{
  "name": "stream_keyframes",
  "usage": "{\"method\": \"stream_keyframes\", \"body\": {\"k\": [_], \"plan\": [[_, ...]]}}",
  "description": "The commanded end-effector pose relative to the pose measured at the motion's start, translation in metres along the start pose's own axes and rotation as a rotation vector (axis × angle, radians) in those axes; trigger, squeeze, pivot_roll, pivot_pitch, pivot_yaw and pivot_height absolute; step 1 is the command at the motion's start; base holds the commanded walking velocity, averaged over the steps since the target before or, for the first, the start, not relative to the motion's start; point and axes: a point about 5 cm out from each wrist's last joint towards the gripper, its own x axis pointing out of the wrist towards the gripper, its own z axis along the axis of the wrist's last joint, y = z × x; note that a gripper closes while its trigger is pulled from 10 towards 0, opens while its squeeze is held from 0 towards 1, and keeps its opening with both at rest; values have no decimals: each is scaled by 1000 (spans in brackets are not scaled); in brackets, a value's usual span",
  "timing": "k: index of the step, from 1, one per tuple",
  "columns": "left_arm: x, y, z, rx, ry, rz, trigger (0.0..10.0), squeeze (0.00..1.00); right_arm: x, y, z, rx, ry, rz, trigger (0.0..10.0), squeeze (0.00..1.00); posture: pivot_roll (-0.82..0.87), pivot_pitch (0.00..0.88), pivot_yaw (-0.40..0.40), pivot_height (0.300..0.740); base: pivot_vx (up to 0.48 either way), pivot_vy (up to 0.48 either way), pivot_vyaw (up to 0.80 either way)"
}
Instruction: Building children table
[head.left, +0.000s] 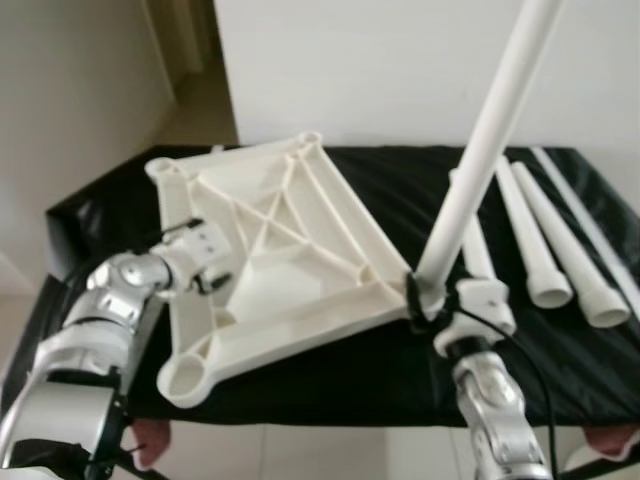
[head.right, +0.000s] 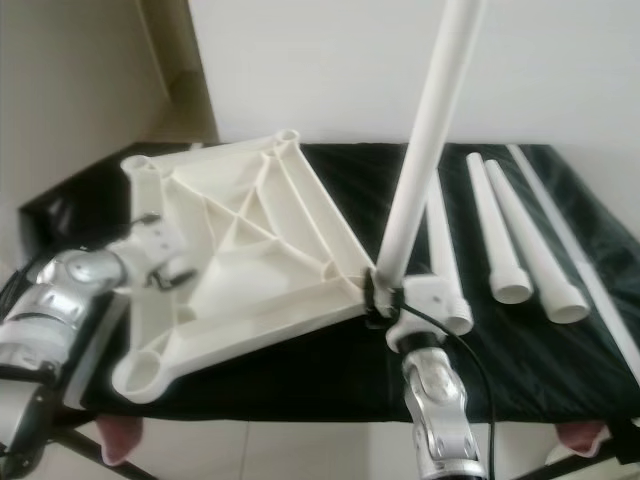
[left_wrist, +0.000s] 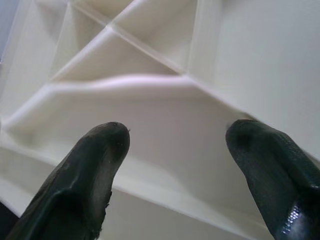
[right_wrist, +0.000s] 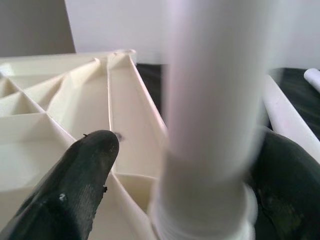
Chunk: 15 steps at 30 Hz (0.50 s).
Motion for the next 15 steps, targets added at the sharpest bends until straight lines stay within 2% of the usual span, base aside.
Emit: {"method": "stream_keyframes", "body": {"k": [1,3,8,11,13,15], "plan": [[1,-24,6,28,-21,-321,10000,0,5,1,-1,8,13,33,10000,0,-29,0,26,740,0,0,0],[1,-27,9,25,-30,-355,10000,0,10,1,2,7,7,56,10000,0,-32,0,31,740,0,0,0],[2,-34,25,37,-66,-431,10000,0,37,8,9,-35,10,195,10000,0,-28,0,30,740,0,0,0],[2,-38,28,46,-73,-452,10000,0,44,8,10,-45,11,208,10000,0,-26,0,30,740,0,0,0],[-2,-49,36,49,-82,-517,10000,0,57,5,10,-71,11,198,10000,0,-26,0,31,740,0,0,0],[-4,-55,39,49,-81,-547,10000,0,63,4,11,-74,9,184,10000,0,-27,0,30,740,0,0,0]]}}
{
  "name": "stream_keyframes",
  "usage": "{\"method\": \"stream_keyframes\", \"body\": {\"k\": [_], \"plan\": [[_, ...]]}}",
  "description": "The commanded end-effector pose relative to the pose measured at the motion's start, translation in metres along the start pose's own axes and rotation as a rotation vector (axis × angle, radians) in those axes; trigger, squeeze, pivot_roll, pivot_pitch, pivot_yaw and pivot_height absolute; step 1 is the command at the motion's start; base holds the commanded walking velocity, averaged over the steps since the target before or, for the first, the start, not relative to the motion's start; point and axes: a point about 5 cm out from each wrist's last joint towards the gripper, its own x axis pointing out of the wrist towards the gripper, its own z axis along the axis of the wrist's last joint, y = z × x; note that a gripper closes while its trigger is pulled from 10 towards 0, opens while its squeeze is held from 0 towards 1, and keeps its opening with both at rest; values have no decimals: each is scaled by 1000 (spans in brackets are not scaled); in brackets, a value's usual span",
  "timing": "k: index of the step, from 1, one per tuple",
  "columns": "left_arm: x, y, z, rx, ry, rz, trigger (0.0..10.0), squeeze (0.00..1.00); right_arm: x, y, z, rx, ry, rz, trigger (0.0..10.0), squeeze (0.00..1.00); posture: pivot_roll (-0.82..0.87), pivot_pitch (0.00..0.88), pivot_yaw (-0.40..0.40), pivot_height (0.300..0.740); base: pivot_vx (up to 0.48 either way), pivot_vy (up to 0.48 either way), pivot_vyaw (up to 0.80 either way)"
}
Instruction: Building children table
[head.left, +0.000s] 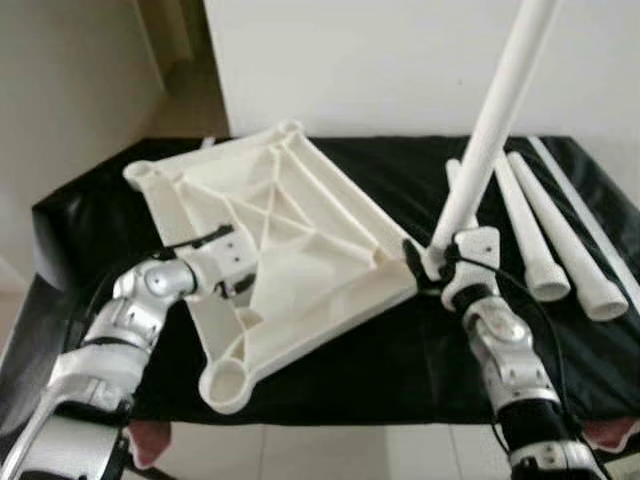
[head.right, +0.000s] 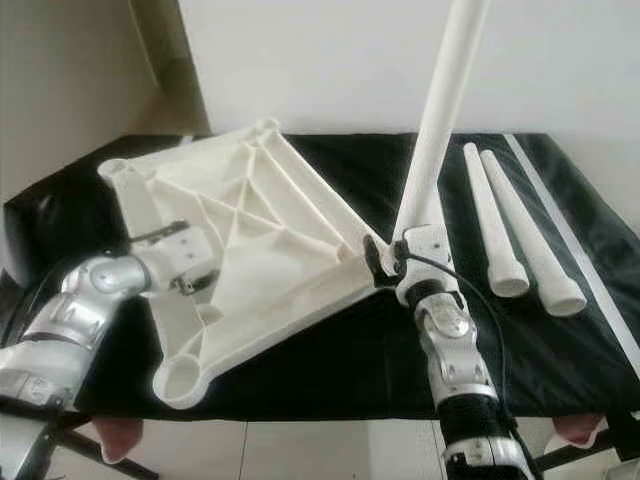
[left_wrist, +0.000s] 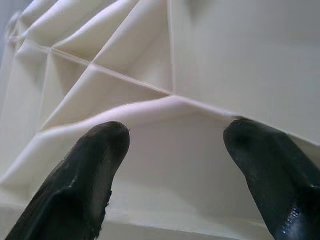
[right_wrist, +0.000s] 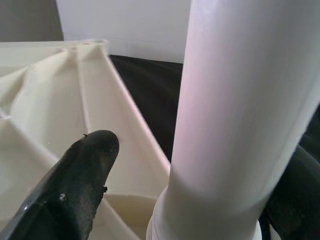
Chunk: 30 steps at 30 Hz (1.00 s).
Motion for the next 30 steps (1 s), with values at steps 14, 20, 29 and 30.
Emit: {"method": "stream_keyframes", "body": {"k": [14,20,29,30], "plan": [[-12,-3,60,-27,-283,-358,10000,0,1,20,-2,17,-81,-54,10000,0,-29,0,22,740,0,0,0],[-32,57,95,-95,-481,-82,10000,0,-18,13,-9,91,-130,-211,10000,0,-30,0,29,740,0,0,0],[-36,62,66,-76,-349,-71,10000,0,-49,10,-13,147,-150,-298,10000,0,-29,0,32,740,0,0,0],[-36,62,66,-76,-349,-71,10000,0,-49,10,-13,147,-150,-298,10000,0,-29,0,32,740,0,0,0]]}}
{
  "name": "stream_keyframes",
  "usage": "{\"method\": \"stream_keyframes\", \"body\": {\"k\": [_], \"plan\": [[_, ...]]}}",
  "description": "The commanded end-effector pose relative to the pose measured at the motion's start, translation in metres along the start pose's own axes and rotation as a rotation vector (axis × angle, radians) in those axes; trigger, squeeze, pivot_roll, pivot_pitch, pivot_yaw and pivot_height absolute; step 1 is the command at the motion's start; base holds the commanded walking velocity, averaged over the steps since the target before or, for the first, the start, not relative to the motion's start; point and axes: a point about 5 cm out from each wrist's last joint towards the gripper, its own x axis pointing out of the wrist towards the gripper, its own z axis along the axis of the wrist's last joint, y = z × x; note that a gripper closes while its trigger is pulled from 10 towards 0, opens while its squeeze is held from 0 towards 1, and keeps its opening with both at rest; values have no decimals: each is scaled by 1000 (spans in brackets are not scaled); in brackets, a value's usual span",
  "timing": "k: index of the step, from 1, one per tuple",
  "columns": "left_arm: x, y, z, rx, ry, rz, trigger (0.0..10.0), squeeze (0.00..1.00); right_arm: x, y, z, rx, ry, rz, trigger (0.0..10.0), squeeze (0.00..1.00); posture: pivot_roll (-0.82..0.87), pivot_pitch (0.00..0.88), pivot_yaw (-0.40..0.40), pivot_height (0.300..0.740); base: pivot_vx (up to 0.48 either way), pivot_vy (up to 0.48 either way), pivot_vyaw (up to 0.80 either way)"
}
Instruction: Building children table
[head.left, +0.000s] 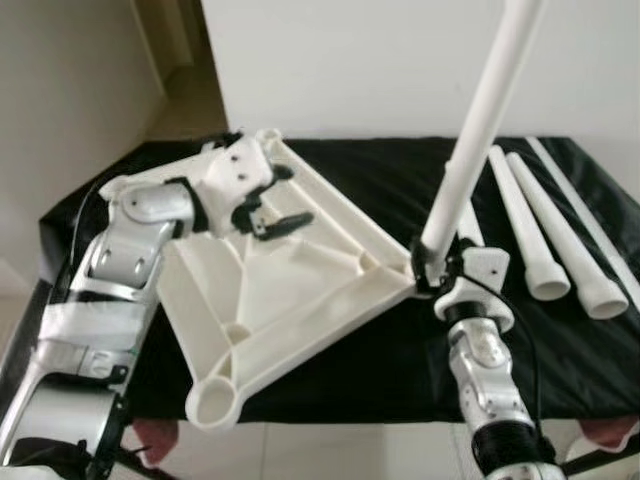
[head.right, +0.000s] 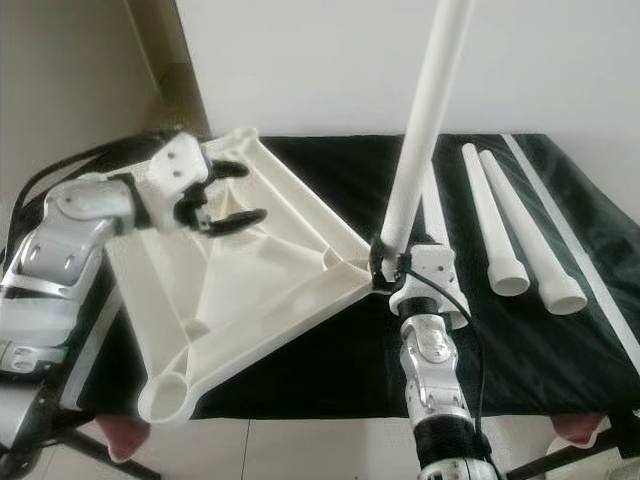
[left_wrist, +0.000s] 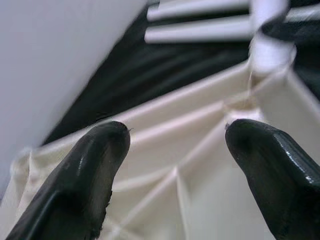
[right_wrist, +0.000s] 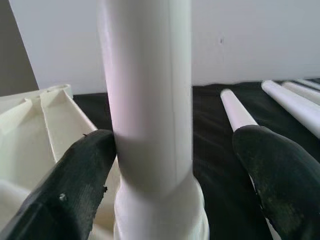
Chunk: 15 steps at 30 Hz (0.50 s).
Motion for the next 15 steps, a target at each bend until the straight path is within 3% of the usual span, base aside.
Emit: {"method": "stream_keyframes", "body": {"k": [1,8,10,15], "plan": [[-4,0,-7,2,32,10,10000,0,-3,-4,0,11,9,-23,10000,0,-29,0,33,740,0,0,0],[-14,2,-30,34,170,42,10000,0,-18,-1,-2,6,31,-25,10000,0,-17,0,25,740,0,0,0],[-22,6,-48,64,278,91,10000,0,-28,6,-5,16,63,0,10000,0,-13,0,22,740,0,0,0],[-34,12,-70,85,413,159,10000,0,-41,13,-12,10,132,19,10000,0,-6,0,19,740,0,0,0]]}}
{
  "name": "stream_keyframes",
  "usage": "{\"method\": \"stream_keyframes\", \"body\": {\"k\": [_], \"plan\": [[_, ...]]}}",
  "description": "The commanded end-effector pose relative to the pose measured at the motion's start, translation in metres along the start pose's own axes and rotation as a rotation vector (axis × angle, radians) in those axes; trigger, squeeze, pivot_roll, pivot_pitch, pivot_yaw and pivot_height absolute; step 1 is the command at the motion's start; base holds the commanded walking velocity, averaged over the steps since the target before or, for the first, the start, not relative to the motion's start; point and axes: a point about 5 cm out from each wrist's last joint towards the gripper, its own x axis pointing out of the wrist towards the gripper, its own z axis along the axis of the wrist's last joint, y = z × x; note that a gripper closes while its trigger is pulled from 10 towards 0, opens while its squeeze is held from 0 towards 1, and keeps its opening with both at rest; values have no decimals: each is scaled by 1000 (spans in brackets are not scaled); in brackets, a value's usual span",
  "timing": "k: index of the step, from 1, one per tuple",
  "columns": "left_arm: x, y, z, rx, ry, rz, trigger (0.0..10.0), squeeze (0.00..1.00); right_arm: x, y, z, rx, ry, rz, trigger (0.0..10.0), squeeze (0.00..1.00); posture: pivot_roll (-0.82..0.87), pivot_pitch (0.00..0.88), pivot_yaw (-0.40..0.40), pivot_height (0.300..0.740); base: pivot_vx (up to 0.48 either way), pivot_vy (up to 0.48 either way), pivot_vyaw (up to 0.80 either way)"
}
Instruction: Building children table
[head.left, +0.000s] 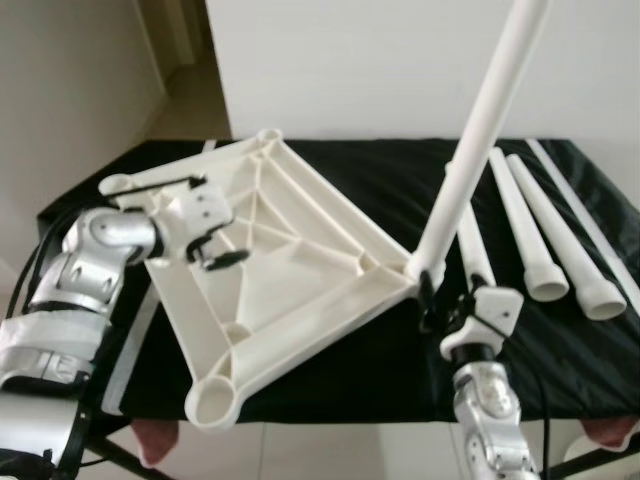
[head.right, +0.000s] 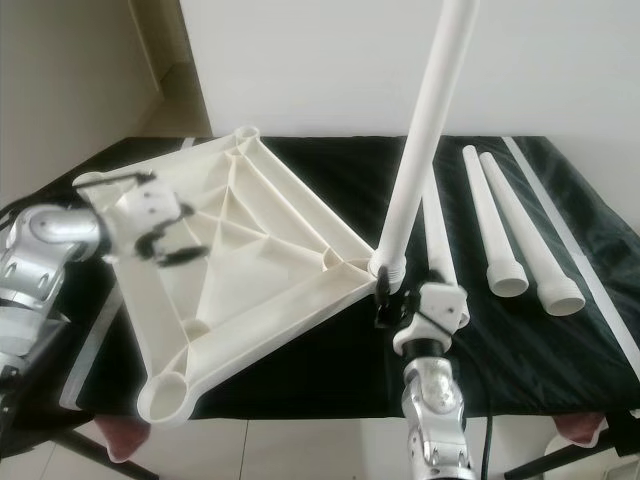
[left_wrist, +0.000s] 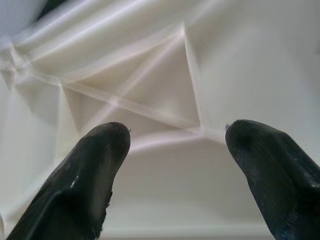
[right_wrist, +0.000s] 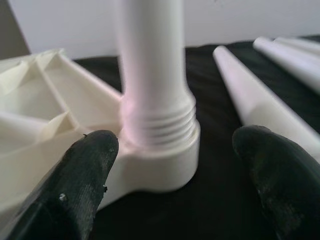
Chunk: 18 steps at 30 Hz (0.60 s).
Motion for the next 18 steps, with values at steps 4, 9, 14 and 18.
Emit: {"method": "stream_keyframes", "body": {"k": [4,9,14,18], "plan": [[-7,9,-28,77,173,200,10000,0,-10,8,-6,-21,63,27,10000,0,-5,0,20,740,0,0,0],[-13,10,-41,93,241,222,10000,0,-20,6,-8,-11,96,13,10000,0,-6,0,23,740,0,0,0],[-11,11,-43,103,248,218,10000,0,-24,5,-10,-8,131,-8,10000,0,-7,0,25,740,0,0,0],[-10,10,-47,117,267,203,10000,0,-24,5,-11,-20,153,-18,10000,0,-11,0,28,740,0,0,0]]}}
